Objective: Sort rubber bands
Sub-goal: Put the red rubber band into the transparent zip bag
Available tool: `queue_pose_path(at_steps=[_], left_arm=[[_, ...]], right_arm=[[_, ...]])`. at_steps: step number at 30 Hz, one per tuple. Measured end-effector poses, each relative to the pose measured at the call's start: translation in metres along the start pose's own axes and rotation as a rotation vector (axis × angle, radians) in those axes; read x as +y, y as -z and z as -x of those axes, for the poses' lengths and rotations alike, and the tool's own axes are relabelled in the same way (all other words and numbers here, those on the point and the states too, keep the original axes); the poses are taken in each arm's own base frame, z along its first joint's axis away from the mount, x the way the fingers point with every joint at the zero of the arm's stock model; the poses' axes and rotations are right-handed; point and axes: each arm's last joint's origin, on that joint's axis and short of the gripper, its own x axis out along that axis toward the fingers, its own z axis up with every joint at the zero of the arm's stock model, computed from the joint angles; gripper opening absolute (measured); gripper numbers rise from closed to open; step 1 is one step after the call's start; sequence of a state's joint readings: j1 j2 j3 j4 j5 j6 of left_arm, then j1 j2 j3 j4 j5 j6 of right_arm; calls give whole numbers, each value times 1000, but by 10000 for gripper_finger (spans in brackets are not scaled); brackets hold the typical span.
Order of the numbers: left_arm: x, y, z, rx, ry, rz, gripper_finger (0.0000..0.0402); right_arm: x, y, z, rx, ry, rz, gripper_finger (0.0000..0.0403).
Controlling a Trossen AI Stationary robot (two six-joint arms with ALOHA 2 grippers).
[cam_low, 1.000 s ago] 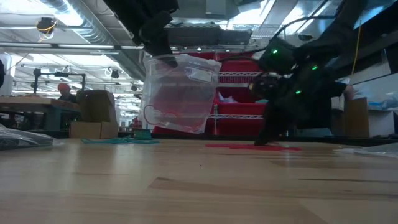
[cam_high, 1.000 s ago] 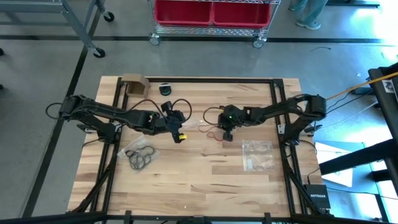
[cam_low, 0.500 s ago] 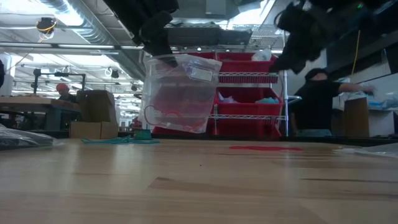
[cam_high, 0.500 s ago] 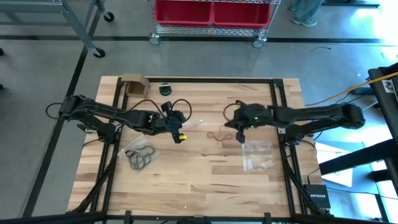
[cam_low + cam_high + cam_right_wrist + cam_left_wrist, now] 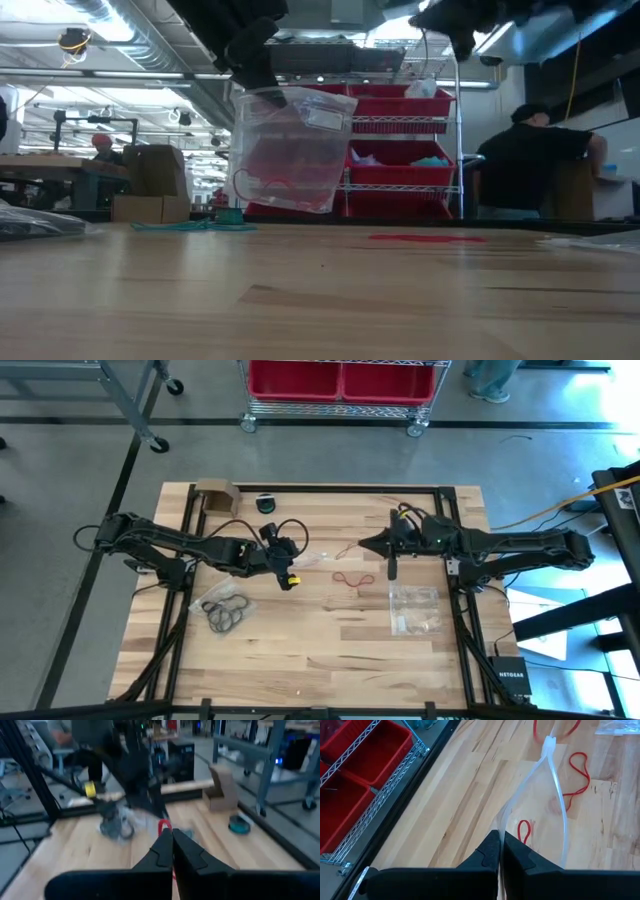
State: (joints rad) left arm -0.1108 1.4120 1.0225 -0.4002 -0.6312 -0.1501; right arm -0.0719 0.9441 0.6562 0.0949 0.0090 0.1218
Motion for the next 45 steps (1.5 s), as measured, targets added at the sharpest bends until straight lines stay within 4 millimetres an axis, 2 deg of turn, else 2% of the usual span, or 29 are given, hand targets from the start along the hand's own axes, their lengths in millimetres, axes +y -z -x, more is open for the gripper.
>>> queue_pose_path(at_steps=[11,22,30,34,45], left_arm=[[0,0,0,0,0,0,0],[0,0,0,-1,0,7,0],[2,-3,-2,-24,-2,100,0],[1,-5,-1,-39,1,110,0],[1,-4,-1,-33,1,101,0]], right_arm=[[7,-55,-21,-103,-8,94,0],[11,-81,-70,-88,-28,127,0],[12,-85,-106,-55,-32,105,0],[11,-78,-117,-27,-27,125,0],[12,-83,-117,-77,-22,126,0]])
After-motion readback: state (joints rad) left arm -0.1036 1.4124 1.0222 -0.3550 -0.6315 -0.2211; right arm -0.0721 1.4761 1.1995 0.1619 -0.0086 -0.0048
